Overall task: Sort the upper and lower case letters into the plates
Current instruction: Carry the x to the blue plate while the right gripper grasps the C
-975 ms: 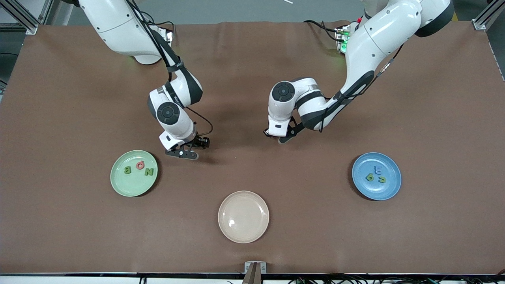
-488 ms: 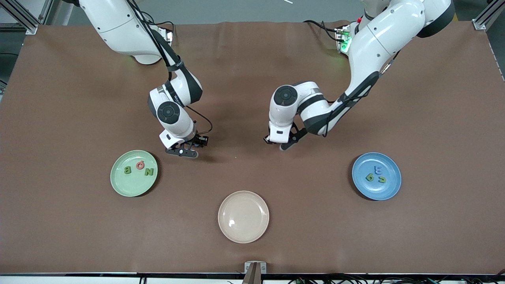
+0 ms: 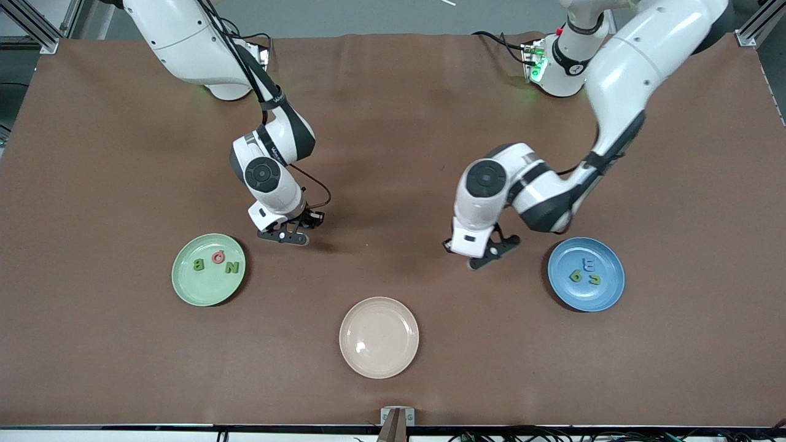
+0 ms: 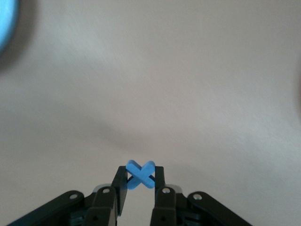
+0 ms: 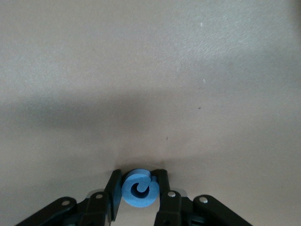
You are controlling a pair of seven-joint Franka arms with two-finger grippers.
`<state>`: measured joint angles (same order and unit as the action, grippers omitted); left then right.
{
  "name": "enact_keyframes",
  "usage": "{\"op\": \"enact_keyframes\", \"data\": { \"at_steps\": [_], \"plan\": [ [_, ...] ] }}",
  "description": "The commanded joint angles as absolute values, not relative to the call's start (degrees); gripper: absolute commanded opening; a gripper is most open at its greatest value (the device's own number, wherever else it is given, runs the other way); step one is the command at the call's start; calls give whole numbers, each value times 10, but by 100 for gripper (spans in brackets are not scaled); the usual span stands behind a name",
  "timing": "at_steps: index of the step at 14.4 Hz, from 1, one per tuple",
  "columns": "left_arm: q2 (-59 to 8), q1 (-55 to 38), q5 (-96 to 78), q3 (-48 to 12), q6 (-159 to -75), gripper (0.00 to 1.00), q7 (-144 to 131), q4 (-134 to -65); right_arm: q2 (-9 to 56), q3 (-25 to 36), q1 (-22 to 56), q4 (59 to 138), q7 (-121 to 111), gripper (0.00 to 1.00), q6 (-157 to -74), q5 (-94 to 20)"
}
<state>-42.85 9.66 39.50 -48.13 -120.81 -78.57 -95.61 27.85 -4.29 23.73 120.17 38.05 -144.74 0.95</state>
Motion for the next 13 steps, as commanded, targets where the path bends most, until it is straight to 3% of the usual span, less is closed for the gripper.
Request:
{"op": "enact_keyframes", "data": {
  "at_steps": [1, 5, 13],
  "plan": [
    [-417, 168, 381, -527, -1149, 1, -691, -952, 259, -39, 215, 1163, 350, 0, -1385, 4],
    [-417, 241, 381, -527, -1129, 1, -567, -954, 260, -39, 155, 1074, 240, 0, -1271, 4],
    [-440, 323, 381, -515, -1121, 2, -445, -986, 292, -38, 27, 1016, 20, 0, -1263, 7]
  ]
}}
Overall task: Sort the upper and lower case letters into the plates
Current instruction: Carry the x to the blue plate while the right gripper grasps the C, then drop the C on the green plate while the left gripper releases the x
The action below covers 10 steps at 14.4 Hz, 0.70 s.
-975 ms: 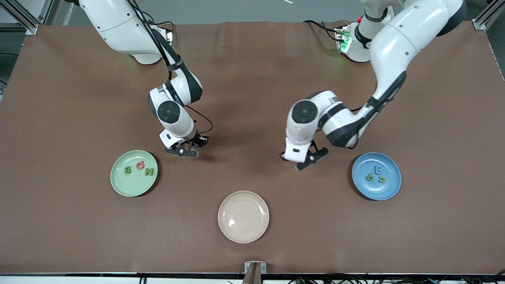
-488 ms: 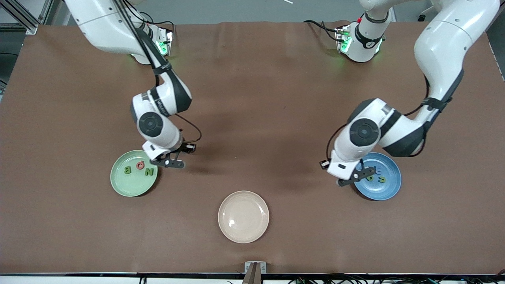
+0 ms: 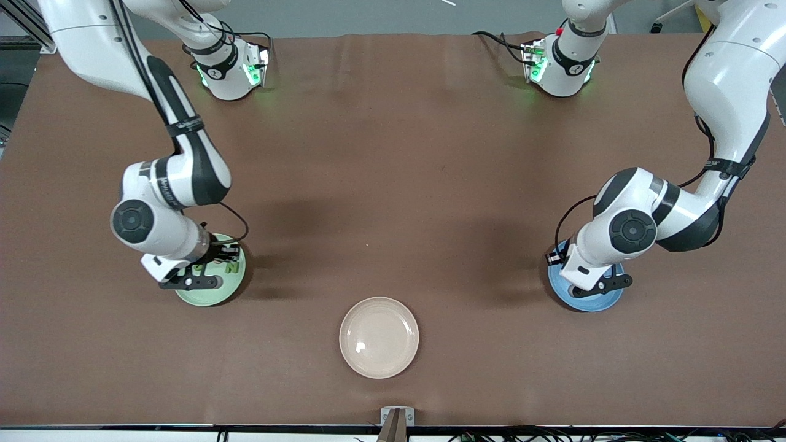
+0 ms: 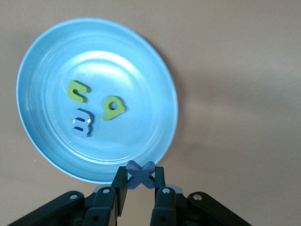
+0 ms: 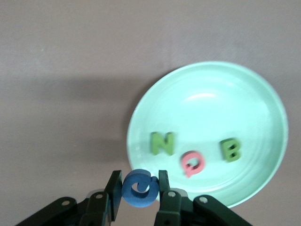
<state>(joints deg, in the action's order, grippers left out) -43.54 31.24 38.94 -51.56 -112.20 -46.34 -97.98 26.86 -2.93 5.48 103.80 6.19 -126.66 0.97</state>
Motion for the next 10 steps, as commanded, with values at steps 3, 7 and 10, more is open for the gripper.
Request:
{"op": "enact_keyframes", "data": {
  "at_steps": [3, 7, 10],
  "plan": [
    [-454, 323, 381, -511, -1121, 8, -444, -986, 329, -38, -2, 1005, -19, 0, -1277, 10],
    [-457, 321, 386, -486, -1130, 12, -441, -984, 360, -38, -6, 1003, -19, 1, -1308, 11],
    [-467, 319, 386, -476, -1135, 24, -440, -982, 374, -38, -6, 987, -19, 2, -1309, 11]
  ]
}}
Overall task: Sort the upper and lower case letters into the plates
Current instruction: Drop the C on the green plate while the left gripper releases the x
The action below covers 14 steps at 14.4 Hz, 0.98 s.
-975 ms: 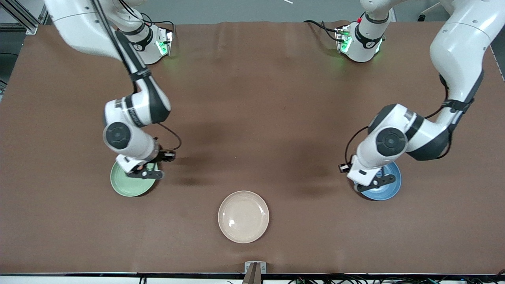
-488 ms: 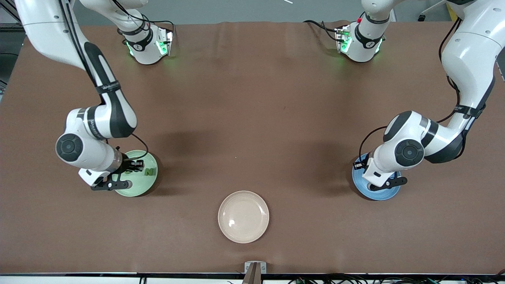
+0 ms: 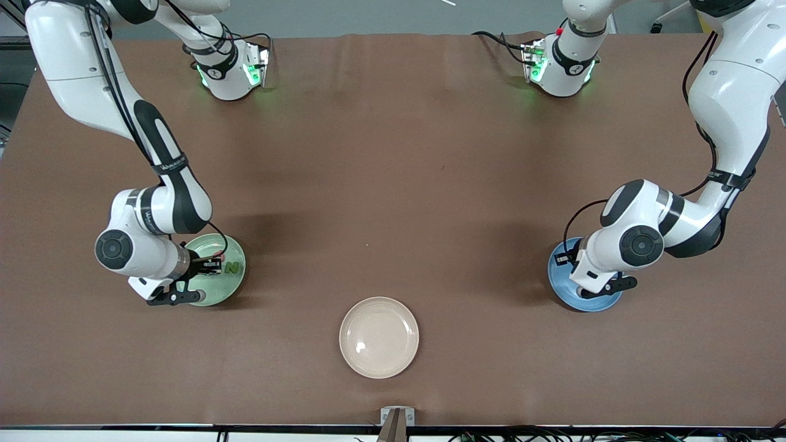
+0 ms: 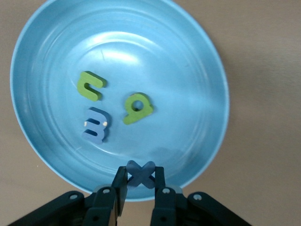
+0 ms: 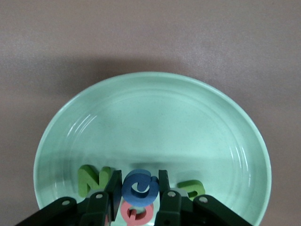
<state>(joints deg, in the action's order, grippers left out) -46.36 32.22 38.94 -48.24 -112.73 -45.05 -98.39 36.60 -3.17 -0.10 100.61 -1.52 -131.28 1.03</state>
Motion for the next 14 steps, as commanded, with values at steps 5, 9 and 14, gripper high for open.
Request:
{"op": "enact_keyframes", "data": {
  "at_steps": [5, 9, 14],
  "plan": [
    [-466, 317, 389, -476, -1135, 99, -438, -981, 376, -38, -5, 974, -17, 100, -1305, 11],
    [-433, 324, 389, -502, -1128, 100, -432, -978, 374, -38, -4, 964, -13, 100, -1297, 11],
    [-399, 406, 381, -619, -1073, 100, -420, -945, 370, -37, -3, 963, -11, 100, -1270, 11]
  ]
}}
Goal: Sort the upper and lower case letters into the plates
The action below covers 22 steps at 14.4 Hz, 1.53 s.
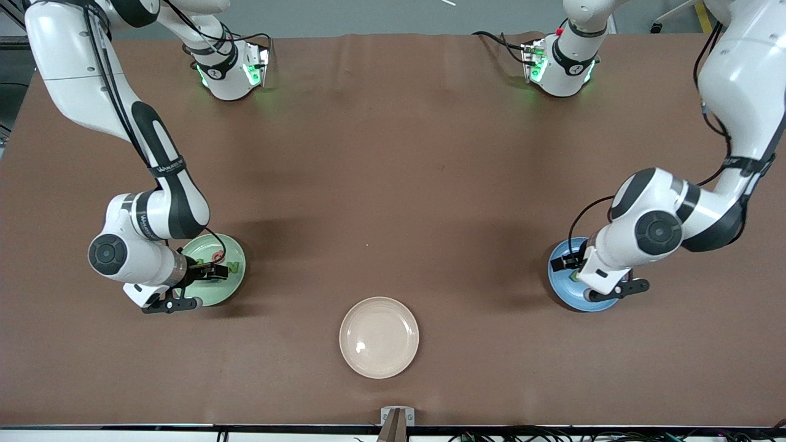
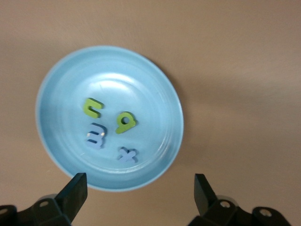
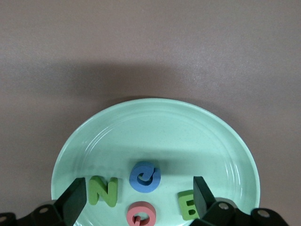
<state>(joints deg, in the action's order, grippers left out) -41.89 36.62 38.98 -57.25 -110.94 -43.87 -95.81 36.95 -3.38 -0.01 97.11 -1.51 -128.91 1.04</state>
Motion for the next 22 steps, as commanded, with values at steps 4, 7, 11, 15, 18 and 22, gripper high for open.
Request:
{"op": "enact_keyframes", "data": {
  "at_steps": [4, 7, 11, 15, 18, 22],
  "plan": [
    [-399, 445, 381, -706, -957, 100, -370, -872, 367, -35, -1, 955, -14, 100, -1252, 13],
    [-398, 448, 383, -725, -887, 100, -317, -811, 368, -35, 4, 937, -12, 100, -1245, 13],
    [-365, 447, 388, -731, -826, 100, -287, -765, 369, -35, 4, 912, -11, 100, -1210, 12],
    [-327, 447, 381, -737, -819, 100, -285, -759, 357, -36, 1, 897, -11, 100, -1162, 11],
    [-306, 447, 381, -744, -797, 100, -285, -760, 275, -36, -8, 889, 12, 100, -1036, 4],
    [-306, 446, 360, -745, -792, 100, -284, -760, 216, -39, -12, 881, 32, 100, -991, 11]
  ]
}}
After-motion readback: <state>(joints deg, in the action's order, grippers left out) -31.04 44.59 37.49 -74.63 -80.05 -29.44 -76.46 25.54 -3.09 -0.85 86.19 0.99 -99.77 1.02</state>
